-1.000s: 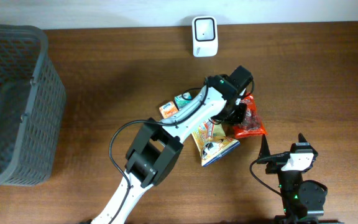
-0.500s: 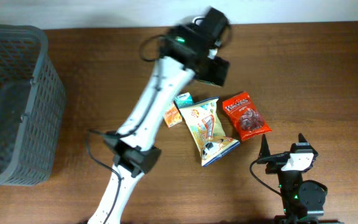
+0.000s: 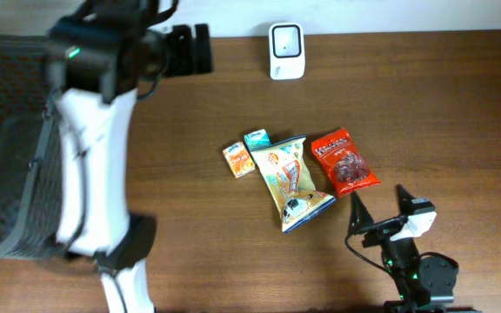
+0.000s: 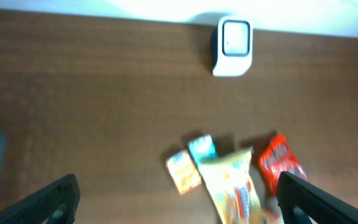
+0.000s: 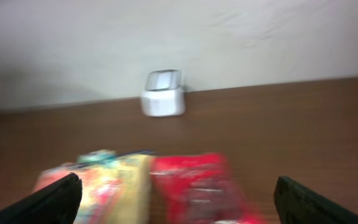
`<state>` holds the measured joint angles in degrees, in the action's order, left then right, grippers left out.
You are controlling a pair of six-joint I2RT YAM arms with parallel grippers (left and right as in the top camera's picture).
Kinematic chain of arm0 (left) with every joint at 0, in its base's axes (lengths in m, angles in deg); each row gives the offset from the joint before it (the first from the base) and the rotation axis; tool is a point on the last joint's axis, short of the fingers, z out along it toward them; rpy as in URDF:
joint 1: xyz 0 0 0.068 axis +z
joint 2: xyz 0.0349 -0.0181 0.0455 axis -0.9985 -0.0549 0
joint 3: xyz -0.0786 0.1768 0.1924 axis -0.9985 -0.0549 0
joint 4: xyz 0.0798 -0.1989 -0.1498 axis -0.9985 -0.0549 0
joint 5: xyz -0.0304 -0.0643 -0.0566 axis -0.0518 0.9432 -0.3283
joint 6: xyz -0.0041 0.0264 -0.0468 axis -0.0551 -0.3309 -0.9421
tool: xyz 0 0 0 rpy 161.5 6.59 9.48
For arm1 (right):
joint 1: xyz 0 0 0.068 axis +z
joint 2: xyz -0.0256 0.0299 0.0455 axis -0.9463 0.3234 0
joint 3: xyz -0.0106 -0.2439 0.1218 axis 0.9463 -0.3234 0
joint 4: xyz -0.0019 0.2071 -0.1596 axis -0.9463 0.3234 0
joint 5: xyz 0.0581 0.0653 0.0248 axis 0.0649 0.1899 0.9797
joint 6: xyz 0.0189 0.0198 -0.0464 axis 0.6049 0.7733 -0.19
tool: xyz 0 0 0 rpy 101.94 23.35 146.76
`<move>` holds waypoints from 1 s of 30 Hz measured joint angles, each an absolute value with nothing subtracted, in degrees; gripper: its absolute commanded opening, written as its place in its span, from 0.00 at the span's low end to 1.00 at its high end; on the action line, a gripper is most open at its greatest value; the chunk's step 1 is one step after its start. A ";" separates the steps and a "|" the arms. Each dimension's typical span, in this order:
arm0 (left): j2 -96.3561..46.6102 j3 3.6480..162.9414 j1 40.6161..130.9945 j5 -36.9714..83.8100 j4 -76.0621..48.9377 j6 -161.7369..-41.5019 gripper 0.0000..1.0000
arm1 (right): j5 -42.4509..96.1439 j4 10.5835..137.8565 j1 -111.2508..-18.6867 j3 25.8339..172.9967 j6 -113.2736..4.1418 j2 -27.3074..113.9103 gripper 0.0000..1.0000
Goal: Scan the item barcode
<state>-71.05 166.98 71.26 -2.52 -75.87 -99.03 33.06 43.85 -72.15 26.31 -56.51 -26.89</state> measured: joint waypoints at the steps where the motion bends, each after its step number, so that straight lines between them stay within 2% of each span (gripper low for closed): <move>1: -67.44 164.21 71.24 -2.50 -75.97 -98.55 0.99 | 35.56 42.93 -72.15 26.31 -53.12 -26.89 0.98; 5: -51.99 141.08 71.13 -4.54 -75.84 -97.37 0.99 | 42.88 38.25 -72.15 26.16 -46.13 -26.78 0.98; 7: -48.25 132.98 71.13 -6.46 -75.62 -98.42 0.99 | 46.29 30.71 -72.15 26.36 -44.62 -26.85 0.98; 9: -46.46 125.46 71.15 -8.73 -73.70 -99.77 0.99 | 48.52 31.04 -72.15 28.37 -43.44 -26.56 0.99; 13: -46.43 120.91 71.13 -10.15 -72.78 -100.56 0.99 | 49.83 49.90 -72.15 40.46 -46.74 -19.11 0.98; 16: -46.43 118.29 71.13 -10.66 -71.01 -100.97 0.99 | 50.48 68.09 -72.15 58.36 -53.34 -3.40 0.98; 17: -46.43 117.65 71.13 -10.72 -70.88 -101.00 0.99 | 50.53 69.36 -72.15 60.00 -53.56 -2.04 0.98; 19: -46.46 116.17 71.13 -10.70 -70.23 -101.02 0.99 | 50.75 84.85 -72.15 75.86 -57.45 13.30 0.98; 22: -46.33 112.67 71.13 -10.68 -68.22 -101.22 0.99 | 54.05 92.57 -72.17 90.90 -58.30 29.85 0.99; 23: -46.33 111.21 71.13 -10.68 -67.28 -101.24 0.99 | 56.50 93.57 -72.19 93.94 -58.19 34.13 0.76; 25: -46.35 107.77 71.13 -10.66 -65.68 -101.39 0.99 | 63.60 92.57 -71.97 97.00 -58.02 41.74 0.39; 28: -46.35 103.62 71.13 -10.28 -62.97 -101.41 0.99 | 69.28 90.71 -69.20 97.77 -57.54 52.54 0.15; 29: -46.35 101.70 71.13 -10.17 -61.72 -101.41 0.99 | 69.04 90.71 -67.80 97.77 -56.75 55.14 0.15; 30: -46.35 100.96 71.13 -10.13 -61.24 -101.41 0.82 | 67.69 90.71 -65.81 97.77 -54.85 58.35 0.15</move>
